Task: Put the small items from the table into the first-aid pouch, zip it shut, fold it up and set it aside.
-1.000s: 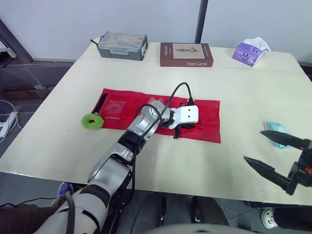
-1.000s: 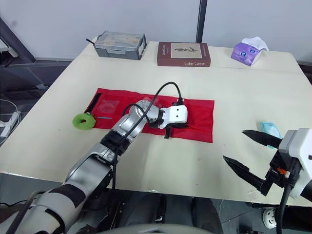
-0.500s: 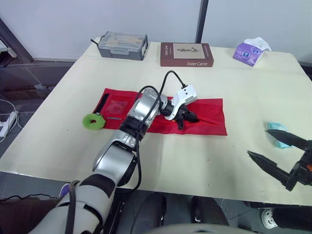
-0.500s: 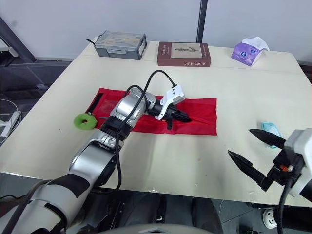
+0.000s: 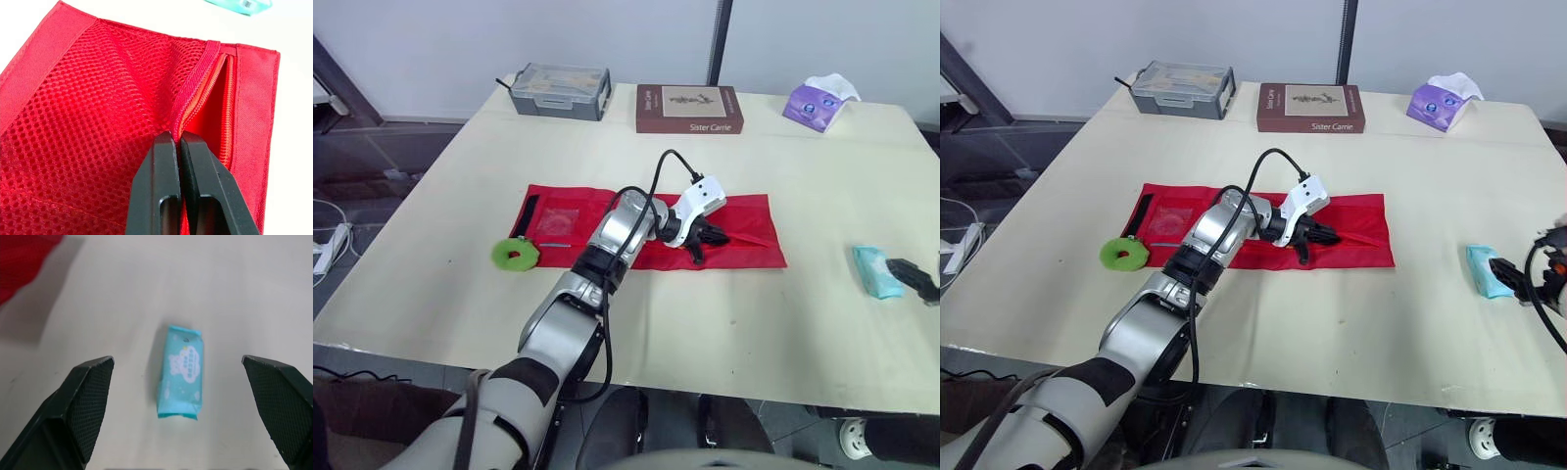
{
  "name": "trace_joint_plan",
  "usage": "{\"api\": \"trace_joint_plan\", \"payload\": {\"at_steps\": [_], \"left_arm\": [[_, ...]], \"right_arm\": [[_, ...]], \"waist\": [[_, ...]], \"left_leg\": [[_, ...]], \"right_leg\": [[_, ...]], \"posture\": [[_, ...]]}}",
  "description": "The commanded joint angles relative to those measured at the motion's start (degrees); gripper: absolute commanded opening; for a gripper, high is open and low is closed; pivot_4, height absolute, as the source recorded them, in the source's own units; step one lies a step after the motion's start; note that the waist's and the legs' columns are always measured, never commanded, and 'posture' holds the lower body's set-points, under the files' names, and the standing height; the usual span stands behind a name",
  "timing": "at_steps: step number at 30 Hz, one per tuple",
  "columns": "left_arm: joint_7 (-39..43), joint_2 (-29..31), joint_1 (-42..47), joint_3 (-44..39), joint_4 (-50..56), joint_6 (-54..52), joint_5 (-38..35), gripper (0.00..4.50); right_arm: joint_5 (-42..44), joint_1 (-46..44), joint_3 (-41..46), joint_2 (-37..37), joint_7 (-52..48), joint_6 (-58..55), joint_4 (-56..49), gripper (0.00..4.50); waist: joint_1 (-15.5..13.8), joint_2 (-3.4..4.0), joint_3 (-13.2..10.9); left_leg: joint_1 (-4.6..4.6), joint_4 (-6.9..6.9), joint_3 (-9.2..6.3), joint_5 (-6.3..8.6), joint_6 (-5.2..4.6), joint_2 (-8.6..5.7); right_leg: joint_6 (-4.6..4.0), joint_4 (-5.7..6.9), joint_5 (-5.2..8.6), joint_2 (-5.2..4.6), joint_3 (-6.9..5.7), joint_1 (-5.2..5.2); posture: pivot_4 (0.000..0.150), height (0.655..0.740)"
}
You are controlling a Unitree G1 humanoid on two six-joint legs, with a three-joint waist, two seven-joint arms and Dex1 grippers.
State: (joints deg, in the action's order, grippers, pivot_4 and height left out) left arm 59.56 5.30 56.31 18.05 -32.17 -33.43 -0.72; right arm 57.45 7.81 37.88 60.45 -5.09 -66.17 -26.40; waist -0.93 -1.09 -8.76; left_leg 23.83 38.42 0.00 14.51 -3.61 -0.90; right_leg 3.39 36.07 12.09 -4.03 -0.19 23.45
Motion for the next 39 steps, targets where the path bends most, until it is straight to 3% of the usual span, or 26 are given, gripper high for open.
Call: {"api": "trace_joint_plan", "payload": {"at_steps": [1,9,28,29,31,32,36,39], "left_arm": [[-1.79,-2.29,-0.93,0.02,3.81,0.76,-1.38,0.09],[-4.49,-5.02,-1.39,0.75,4.75,1.00,-1.10,0.09],[-5.45,-3.15,-3.47,2.13,5.43,3.83,-0.68,0.09],[-5.52,-3.13,-3.44,2.21,5.22,4.04,-0.58,0.00],[-5.49,-3.31,-3.26,2.23,5.46,3.87,-0.76,0.00],[-5.45,-3.31,-3.17,2.23,5.51,3.83,-0.80,0.00],[-5.37,-3.00,-3.05,2.15,5.09,4.12,-0.73,0.00],[-5.29,-2.71,-3.04,2.12,4.82,4.33,-0.69,0.00]], "right_arm": [[-4.30,-8.74,-7.22,-0.55,0.25,-1.37,8.56,4.50],[-10.67,-17.85,-15.67,-2.54,-5.89,-1.52,19.66,4.50],[-22.99,-16.14,-16.85,-10.78,-10.06,2.32,23.00,4.50],[-23.10,-15.78,-16.69,-11.04,-10.22,2.36,22.68,3.85],[-23.07,-14.97,-16.20,-11.51,-10.92,2.20,21.64,3.51],[-23.13,-14.50,-15.80,-11.79,-11.13,2.30,20.95,2.92],[-23.00,-11.87,-14.00,-12.21,-12.17,2.49,15.89,1.49],[-21.68,-9.53,-11.15,-12.94,-12.66,0.78,10.31,1.49]], "waist": [[0.06,0.05,-0.02],[0.11,0.23,0.07],[0.19,0.28,0.09],[0.18,0.28,0.09],[0.18,0.28,0.09],[0.17,0.28,0.09],[0.15,0.29,0.10],[0.15,0.30,0.10]], "left_leg": [[-0.02,0.02,0.02,0.00,0.00,0.00],[-0.01,0.03,0.08,0.00,-0.02,-0.03],[-0.08,0.03,0.11,0.00,-0.02,-0.02],[-0.09,0.04,0.11,0.00,-0.02,-0.02],[-0.08,0.04,0.11,0.00,-0.02,-0.02],[-0.08,0.04,0.10,0.00,-0.02,-0.02],[-0.08,0.04,0.10,0.00,-0.02,-0.04],[-0.07,0.03,0.06,0.00,-0.02,-0.03]], "right_leg": [[0.00,0.00,0.00,0.01,0.00,-0.01],[0.02,0.06,-0.01,0.02,0.04,0.00],[0.05,0.13,-0.03,0.04,0.07,0.01],[0.05,0.13,-0.03,0.04,0.07,0.00],[0.05,0.13,-0.03,0.04,0.07,0.00],[0.05,0.13,-0.03,0.04,0.06,0.00],[0.05,0.13,-0.03,0.03,0.07,0.00],[0.05,0.13,-0.03,0.05,0.05,0.00]], "posture": [[0.150,0.7400],[0.150,0.7400],[0.150,0.7400],[0.150,0.7400],[0.150,0.7400],[0.150,0.7400],[0.150,0.7400],[0.150,0.7400]]}}
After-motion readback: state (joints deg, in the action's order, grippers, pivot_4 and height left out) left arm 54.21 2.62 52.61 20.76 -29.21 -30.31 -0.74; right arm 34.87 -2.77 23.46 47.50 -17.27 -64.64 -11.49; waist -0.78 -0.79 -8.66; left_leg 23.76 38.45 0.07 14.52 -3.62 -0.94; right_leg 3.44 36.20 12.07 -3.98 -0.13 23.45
